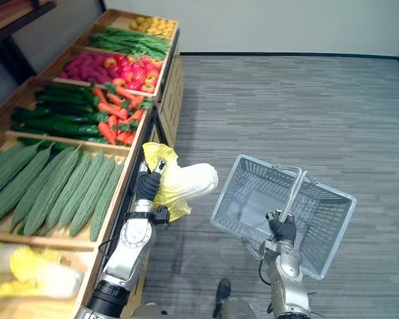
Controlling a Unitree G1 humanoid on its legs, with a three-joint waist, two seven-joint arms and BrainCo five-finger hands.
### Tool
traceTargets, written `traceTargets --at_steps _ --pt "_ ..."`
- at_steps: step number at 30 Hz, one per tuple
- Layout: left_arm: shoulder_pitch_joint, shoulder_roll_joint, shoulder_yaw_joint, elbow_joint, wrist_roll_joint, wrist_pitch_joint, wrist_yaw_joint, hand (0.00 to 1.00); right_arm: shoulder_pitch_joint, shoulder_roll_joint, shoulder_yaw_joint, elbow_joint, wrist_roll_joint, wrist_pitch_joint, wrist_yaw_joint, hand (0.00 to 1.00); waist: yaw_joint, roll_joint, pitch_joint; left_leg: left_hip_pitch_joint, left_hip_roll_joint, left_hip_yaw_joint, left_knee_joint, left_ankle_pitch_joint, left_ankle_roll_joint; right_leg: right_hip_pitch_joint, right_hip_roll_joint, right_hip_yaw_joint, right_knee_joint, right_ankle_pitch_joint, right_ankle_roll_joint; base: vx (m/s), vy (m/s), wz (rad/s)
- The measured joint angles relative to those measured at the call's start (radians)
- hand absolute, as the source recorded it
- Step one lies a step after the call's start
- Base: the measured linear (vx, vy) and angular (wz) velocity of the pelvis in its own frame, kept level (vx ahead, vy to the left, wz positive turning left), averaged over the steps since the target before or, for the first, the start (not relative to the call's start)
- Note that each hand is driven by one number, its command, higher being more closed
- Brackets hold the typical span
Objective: Pick vegetable in the basket
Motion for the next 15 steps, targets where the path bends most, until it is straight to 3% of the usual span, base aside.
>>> traceTargets --at_steps 1,5,13,14,15 --pt "-0.001 -0.003 0.006 0.0 -0.001 -0.002 0.0 1.0 -0.005 -0.011 0.003 0.004 0.003 0.0 0.009 1.0 0.011 0.018 0.002 -0.009 -0.002 -0.033 -0.128 0.089 0.02 0.007 0.019 0.037 -0.011 0.016 0.035 0.08 0.131 -0.83" --pt "0.018 0.012 0.0 0.004 -0.036 -0.001 -0.018 1.0 -0.01 -0.008 0.057 0.019 0.035 0.016 0.041 1.0 0.007 0.003 0.005 0.065 -0.047 0.038 -0.202 0.08 0.048 0.047 -0.016 0.12 -0.096 0.064 0.093 0.11 0.18 -0.47" --pt "-0.02 0.022 -0.087 0.116 -0.019 0.014 -0.062 1.0 -0.037 -0.01 0.194 0.019 0.104 0.036 0.137 1.0 0.007 0.002 0.003 0.148 -0.081 0.074 -0.306 0.091 0.064 0.076 -0.035 0.16 -0.131 0.075 0.108 0.1 0.118 -0.09" --pt "-0.028 0.037 -0.096 0.203 0.049 0.041 -0.082 1.0 -0.07 -0.015 0.264 0.019 0.169 0.036 0.166 1.0 0.006 -0.004 -0.001 0.168 -0.089 0.073 -0.343 0.101 0.071 0.078 -0.037 0.163 -0.132 0.075 0.108 -0.08 0.07 0.01" --pt "-0.029 0.075 -0.114 0.261 0.065 0.044 -0.083 1.0 -0.071 -0.018 0.28 0.022 0.19 0.04 0.166 1.0 0.004 -0.038 -0.022 0.168 -0.099 0.067 -0.356 0.115 0.077 0.077 -0.048 0.152 -0.137 0.075 0.108 -0.13 0.038 0.08"
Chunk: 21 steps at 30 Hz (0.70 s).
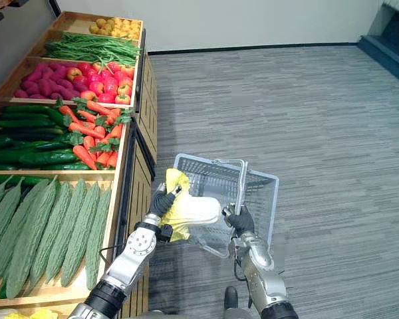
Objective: Pick vegetable in the basket
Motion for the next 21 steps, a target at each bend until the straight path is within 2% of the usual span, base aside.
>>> traceTargets --at_steps 3,6,10,11,12,17,19,21 --pt "0.0 0.013 0.001 0.052 0.001 0.004 -0.001 1.0 -0.003 -0.001 0.005 0.027 0.002 0.0 0.0 1.0 -0.014 -0.009 -0.006 0.0 -0.009 -0.009 -0.023 0.019 -0.002 -0.007 -0.006 -0.005 0.0 0.0 0.0 -0.11 -0.028 0.07" --pt "-0.005 0.014 -0.014 0.059 0.007 0.004 0.001 1.0 -0.021 -0.007 0.07 0.04 0.021 0.004 -0.002 1.0 -0.021 -0.011 -0.006 -0.009 -0.006 -0.01 -0.021 0.02 -0.003 -0.009 -0.013 -0.003 0.0 0.002 0.003 -0.09 -0.014 -0.02" --pt "-0.128 0.029 -0.046 0.161 0.069 0.015 0.002 1.0 -0.122 -0.039 0.164 0.108 0.085 0.008 -0.013 1.0 -0.018 -0.025 -0.008 -0.034 -0.005 -0.016 -0.02 0.025 -0.011 -0.026 -0.013 -0.004 0.0 0.002 0.004 -0.11 -0.035 0.03" --pt "-0.193 0.067 -0.05 0.293 0.199 0.09 0.003 1.0 -0.151 -0.071 0.306 0.069 0.231 0.026 -0.005 1.0 -0.027 -0.027 -0.009 -0.035 0.009 -0.011 -0.02 0.027 -0.015 -0.032 0.001 -0.001 0.0 0.007 0.001 -0.07 -0.063 -0.09" --pt "-0.193 0.072 -0.056 0.294 0.22 0.1 0.003 0.0 -0.152 -0.072 0.319 0.054 0.266 0.034 -0.001 1.0 -0.028 -0.027 -0.009 -0.033 0.011 -0.012 -0.018 0.028 -0.015 -0.036 0.004 -0.002 0.0 0.007 0.001 -0.02 -0.048 -0.08" --pt "-0.196 0.075 -0.057 0.319 0.239 0.113 0.006 0.0 -0.152 -0.076 0.378 -0.008 0.306 0.031 0.013 1.0 -0.039 -0.028 -0.01 -0.032 0.012 -0.012 -0.019 0.029 -0.017 -0.038 0.009 0.0 -0.001 0.025 -0.013 0.0 0.023 0.01" --pt "-0.2 0.078 -0.057 0.342 0.301 0.133 0.007 0.0 -0.152 -0.076 0.418 -0.031 0.315 0.033 0.016 1.0 -0.048 -0.032 -0.011 -0.03 0.01 -0.009 -0.021 0.029 -0.017 -0.038 0.005 0.004 -0.001 0.027 -0.011 -0.02 0.041 -0.02" --pt "-0.202 0.08 -0.057 0.342 0.325 0.134 0.007 0.0 -0.152 -0.078 0.418 -0.031 0.322 0.038 0.016 1.0 -0.045 -0.032 -0.011 -0.031 0.008 -0.003 -0.021 0.029 -0.017 -0.042 0.003 0.012 -0.001 0.035 -0.012 -0.04 0.035 -0.08"
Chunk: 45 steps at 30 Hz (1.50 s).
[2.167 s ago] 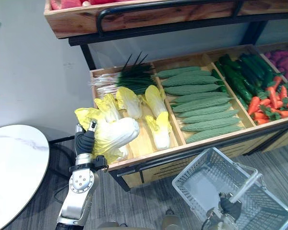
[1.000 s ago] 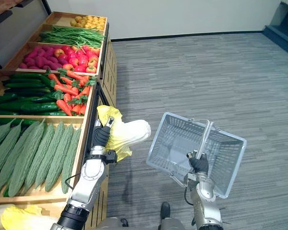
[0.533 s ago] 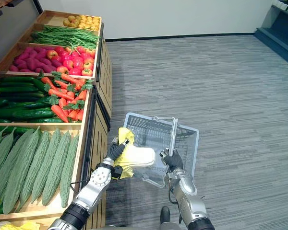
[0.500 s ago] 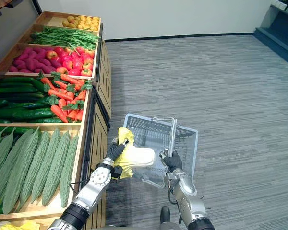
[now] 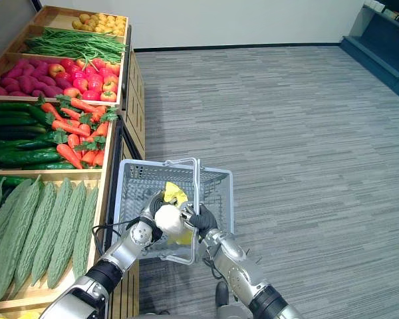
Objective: Pick vegetable in the basket
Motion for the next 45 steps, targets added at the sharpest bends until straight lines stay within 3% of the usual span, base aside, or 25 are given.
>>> traceTargets --at_steps 12,16,17,23,25,28,30,35,38,45 --pt "-0.019 -0.005 -0.003 -0.012 0.069 -0.001 -0.005 0.0 0.037 0.004 -0.054 0.004 0.011 0.004 0.019 1.0 -0.003 -0.003 0.002 -0.005 0.001 0.005 0.0 0.004 -0.005 -0.006 0.001 0.006 -0.002 -0.003 0.005 -0.06 -0.011 -0.03" --pt "-0.016 -0.013 -0.03 -0.097 0.07 -0.008 -0.009 0.0 0.097 0.013 -0.135 0.013 -0.011 0.004 0.02 1.0 -0.003 -0.003 0.003 -0.012 0.0 -0.012 -0.001 0.008 -0.011 -0.005 -0.002 -0.011 -0.002 -0.011 0.01 -0.08 0.01 0.14" --pt "-0.016 -0.068 -0.076 -0.211 0.104 -0.045 -0.032 0.0 0.175 0.067 -0.249 0.018 -0.067 0.005 0.017 1.0 -0.004 -0.003 0.002 -0.012 0.001 -0.023 -0.001 0.01 -0.009 -0.002 -0.001 -0.014 -0.001 -0.017 0.012 -0.14 0.087 0.13" --pt "-0.016 -0.069 -0.079 -0.217 0.104 -0.045 -0.032 0.0 0.181 0.078 -0.249 0.018 -0.067 0.005 0.017 1.0 -0.004 -0.003 0.002 -0.013 0.001 -0.026 -0.001 0.01 -0.009 -0.001 -0.001 -0.014 -0.001 -0.017 0.012 -0.07 0.016 0.02" --pt "0.0 -0.069 -0.08 -0.301 0.096 -0.047 -0.054 0.0 0.204 0.079 -0.274 0.017 -0.065 0.005 0.022 1.0 -0.002 -0.002 0.001 -0.018 0.0 -0.035 -0.002 0.01 -0.009 0.001 -0.002 -0.021 -0.001 -0.021 0.017 -0.04 0.004 0.12" --pt "0.101 -0.071 -0.007 -0.546 -0.031 -0.108 -0.046 0.0 0.274 0.104 -0.382 0.012 -0.068 0.008 0.026 1.0 0.0 0.002 -0.001 -0.018 0.0 -0.047 -0.003 0.01 -0.009 0.006 -0.004 -0.035 -0.001 -0.024 0.021 -0.01 0.009 0.14" --pt "0.155 -0.067 0.086 -0.621 -0.121 -0.144 -0.038 0.0 0.318 0.116 -0.488 0.012 -0.11 0.008 0.019 1.0 0.003 0.008 -0.011 -0.011 -0.001 -0.054 -0.004 0.012 -0.007 0.018 -0.005 -0.041 -0.001 -0.024 0.021 0.0 0.025 0.11" --pt "0.296 -0.062 0.266 -0.641 -0.24 -0.144 -0.026 0.0 0.331 0.118 -0.649 0.01 -0.235 0.002 0.015 1.0 0.005 0.008 -0.019 -0.004 -0.009 -0.063 -0.023 0.012 -0.006 0.03 -0.007 -0.048 -0.001 -0.044 0.033 -0.03 0.009 0.07" --pt "0.41 -0.083 0.365 -0.644 -0.328 -0.143 -0.028 0.0 0.354 0.114 -0.775 0.009 -0.308 -0.008 -0.006 1.0 0.023 0.023 -0.032 -0.001 -0.011 -0.068 -0.035 0.014 -0.004 0.029 -0.008 -0.056 -0.001 -0.05 0.033 0.01 -0.001 0.07" --pt "0.538 -0.121 0.506 -0.649 -0.389 -0.144 -0.029 0.0 0.367 0.113 -0.88 0.019 -0.473 -0.011 -0.03 1.0 0.028 0.033 -0.04 0.001 -0.009 -0.065 -0.034 0.013 -0.001 0.029 -0.006 -0.058 -0.001 -0.051 0.032 0.03 0.01 0.0"
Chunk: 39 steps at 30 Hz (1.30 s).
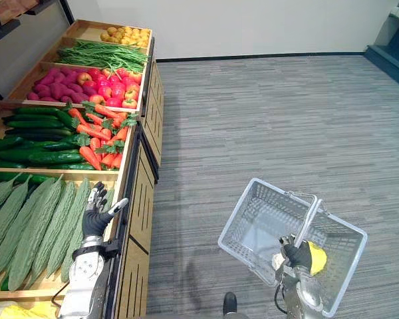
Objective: Pick vegetable in the basket
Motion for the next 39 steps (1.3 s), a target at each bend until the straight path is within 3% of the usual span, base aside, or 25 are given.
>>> traceTargets --at_steps 3,6,8,10,12,13,14,16,19,21,22,23,25,26,27,28,29,30,32,35,36,37,38,39 --pt "0.029 -0.013 0.024 0.001 0.0 0.0 0.003 0.0 -0.005 0.0 0.002 0.035 -0.049 -0.007 -0.013 1.0 0.024 0.0 0.0 -0.006 0.001 0.021 0.017 -0.018 0.008 -0.006 0.002 0.023 0.0 -0.001 0.001 -0.02 0.017 -0.2" --pt "0.049 -0.022 0.029 0.001 -0.001 -0.001 0.006 0.0 -0.019 0.003 0.003 0.079 -0.06 -0.006 -0.026 1.0 0.029 0.002 0.0 -0.031 0.003 0.028 0.06 -0.047 0.012 -0.019 0.001 0.036 0.001 -0.005 0.006 -0.05 0.021 -0.15" --pt "0.062 -0.038 0.033 0.001 -0.001 -0.001 0.005 0.0 -0.025 0.004 0.004 0.097 -0.066 -0.006 -0.036 1.0 0.029 0.01 0.003 -0.043 0.008 0.035 0.096 -0.071 0.012 -0.057 -0.003 0.04 0.066 -0.043 0.014 -0.03 0.039 -0.13" --pt "0.059 -0.059 0.047 0.016 -0.001 -0.001 0.007 0.0 -0.039 0.004 0.003 0.12 -0.085 -0.005 -0.044 1.0 0.022 0.015 0.023 -0.038 0.009 0.036 0.132 -0.098 0.019 -0.133 -0.018 0.036 0.278 -0.127 0.018 -0.01 0.063 -0.04" --pt "0.055 -0.057 0.047 0.024 -0.001 -0.001 0.008 0.0 -0.051 0.004 0.003 0.121 -0.107 -0.004 -0.058 1.0 0.021 0.024 0.044 -0.019 0.011 0.04 0.138 -0.111 0.028 -0.205 -0.034 0.01 0.463 -0.14 0.02 -0.03 0.059 -0.01" --pt "0.051 -0.052 0.047 0.027 0.0 -0.001 0.01 0.0 -0.063 0.003 0.003 0.121 -0.117 -0.004 -0.066 1.0 0.02 0.027 0.064 0.0 0.009 0.038 0.137 -0.118 0.051 -0.236 -0.056 -0.019 0.555 -0.141 0.019 -0.01 0.063 0.05" --pt "0.05 -0.047 0.046 0.03 -0.001 -0.001 0.014 0.0 -0.07 0.004 0.003 0.121 -0.125 -0.004 -0.069 1.0 0.02 0.027 0.072 0.017 0.008 0.032 0.136 -0.122 0.057 -0.254 -0.068 -0.033 0.595 -0.145 0.016 0.07 0.047 0.1" --pt "0.046 -0.029 0.043 0.042 -0.001 -0.001 0.028 0.0 -0.087 0.002 0.006 0.122 -0.141 -0.004 -0.081 1.0 0.021 0.023 0.08 0.04 -0.006 0.026 0.111 -0.126 0.059 -0.295 -0.098 -0.065 0.61 -0.223 -0.002 0.13 0.02 0.11" --pt "0.026 -0.017 0.042 0.071 -0.018 -0.001 0.03 0.0 -0.122 -0.023 0.006 0.122 -0.147 -0.003 -0.084 1.0 0.02 0.025 0.092 0.056 0.005 0.007 0.105 -0.147 0.045 -0.319 -0.085 -0.028 0.477 -0.212 0.01 0.26 -0.099 0.24" --pt "0.01 -0.014 0.017 0.095 -0.029 -0.001 0.034 0.0 -0.135 -0.056 0.01 0.12 -0.147 -0.004 -0.087 1.0 0.004 0.038 0.097 0.082 0.029 -0.029 0.112 -0.177 -0.006 -0.327 -0.068 0.05 0.339 -0.117 0.033 0.41 -0.208 0.53" --pt "0.009 -0.02 0.008 0.114 -0.036 0.001 0.038 0.0 -0.137 -0.076 0.029 0.118 -0.149 -0.001 -0.085 1.0 -0.002 0.059 0.094 0.122 0.058 -0.048 0.125 -0.209 -0.042 -0.327 -0.05 0.06 0.385 -0.054 0.029 0.55 -0.263 0.43" --pt "0.014 -0.031 0.004 0.122 -0.037 0.004 0.039 0.0 -0.139 -0.087 0.038 0.118 -0.153 0.0 -0.084 1.0 -0.002 0.084 0.087 0.12 0.082 -0.054 0.133 -0.203 -0.052 -0.327 -0.03 0.043 0.408 -0.073 0.017 0.48 -0.228 0.21" --pt "0.014 -0.041 -0.01 0.123 -0.039 0.003 0.037 0.0 -0.151 -0.085 0.058 0.115 -0.164 0.0 -0.079 1.0 -0.001 0.086 0.083 0.072 0.101 -0.077 0.234 -0.149 -0.072 -0.33 -0.016 0.031 0.446 -0.127 -0.009 0.38 -0.211 0.05" --pt "0.005 -0.052 -0.02 0.134 -0.051 0.003 0.029 0.0 -0.152 -0.085 0.063 0.106 -0.167 0.0 -0.068 1.0 0.0 0.088 0.082 -0.002 0.117 -0.098 0.391 -0.085 -0.099 -0.3 -0.006 0.012 0.431 -0.152 -0.024 0.46 -0.317 0.24" --pt "-0.007 -0.066 -0.024 0.141 -0.067 0.004 0.021 0.0 -0.142 -0.086 0.066 0.106 -0.167 0.001 -0.06 1.0 0.003 0.091 0.087 -0.091 0.144 -0.106 0.584 0.02 -0.103 -0.232 0.007 -0.012 0.392 -0.168 -0.042 0.46 -0.307 0.36" --pt "-0.011 -0.071 -0.026 0.141 -0.069 0.003 0.019 0.0 -0.131 -0.085 0.069 0.106 -0.165 0.0 -0.06 1.0 0.005 0.083 0.097 -0.129 0.164 -0.101 0.682 0.034 -0.102 -0.186 0.015 -0.027 0.365 -0.173 -0.05 0.46 -0.258 0.37" --pt "-0.012 -0.075 -0.03 0.141 -0.077 0.002 0.014 0.0 -0.114 -0.079 0.074 0.105 -0.16 0.0 -0.06 1.0 0.013 0.089 0.101 -0.166 0.189 -0.082 0.799 0.026 -0.093 -0.111 0.028 -0.042 0.328 -0.182 -0.064 0.44 -0.206 0.32" --pt "-0.008 -0.075 -0.037 0.141 -0.08 0.002 0.005 0.0 -0.083 -0.069 0.077 0.085 -0.153 0.0 -0.064 1.0 0.026 0.075 0.114 -0.208 0.19 -0.06 0.885 0.009 -0.073 -0.023 0.033 -0.058 0.288 -0.193 -0.078 0.5 -0.209 0.35" --pt "-0.006 -0.075 -0.035 0.139 -0.081 0.0 0.001 0.0 -0.047 -0.056 0.083 0.022 -0.147 0.0 -0.069 1.0 0.031 0.075 0.116 -0.296 0.181 -0.008 0.903 -0.014 -0.046 0.061 0.032 -0.084 0.244 -0.223 -0.077 0.37 -0.119 0.32" --pt "-0.007 -0.076 -0.035 0.135 -0.08 0.0 0.001 0.0 -0.047 -0.05 0.076 -0.027 -0.14 -0.004 -0.07 1.0 0.039 0.082 0.12 -0.394 0.138 0.091 0.666 -0.031 -0.041 0.137 0.025 -0.112 0.2 -0.255 -0.058 0.32 0.006 0.24" --pt "-0.008 -0.078 -0.037 0.134 -0.078 0.001 0.002 0.0 -0.046 -0.053 0.064 -0.029 -0.141 -0.005 -0.071 1.0 0.043 0.083 0.119 -0.382 0.107 0.129 0.485 -0.012 -0.055 0.169 0.02 -0.124 0.188 -0.271 -0.04 0.36 0.093 0.25" --pt "-0.007 -0.082 -0.037 0.131 -0.078 0.0 0.002 0.0 -0.038 -0.061 0.051 -0.03 -0.142 -0.007 -0.074 1.0 0.049 0.104 0.106 -0.349 0.092 0.184 0.278 0.059 -0.067 0.205 0.032 -0.131 0.166 -0.287 -0.019 0.47 0.14 0.26" --pt "-0.007 -0.076 -0.031 0.129 -0.076 0.001 0.004 0.0 -0.048 -0.058 0.045 -0.008 -0.143 -0.007 -0.083 1.0 0.053 0.11 0.095 -0.328 0.076 0.211 0.216 0.149 0.078 0.23 0.039 -0.131 0.164 -0.315 0.002 0.96 0.346 0.44" --pt "0.0 -0.087 -0.005 0.092 -0.055 0.003 0.023 0.0 -0.104 -0.045 0.054 0.074 -0.155 -0.005 -0.086 1.0 0.058 0.06 0.091 -0.282 0.001 0.22 0.249 0.053 0.14 0.204 -0.06 -0.111 0.35 -0.354 0.044 0.96 0.358 0.42"
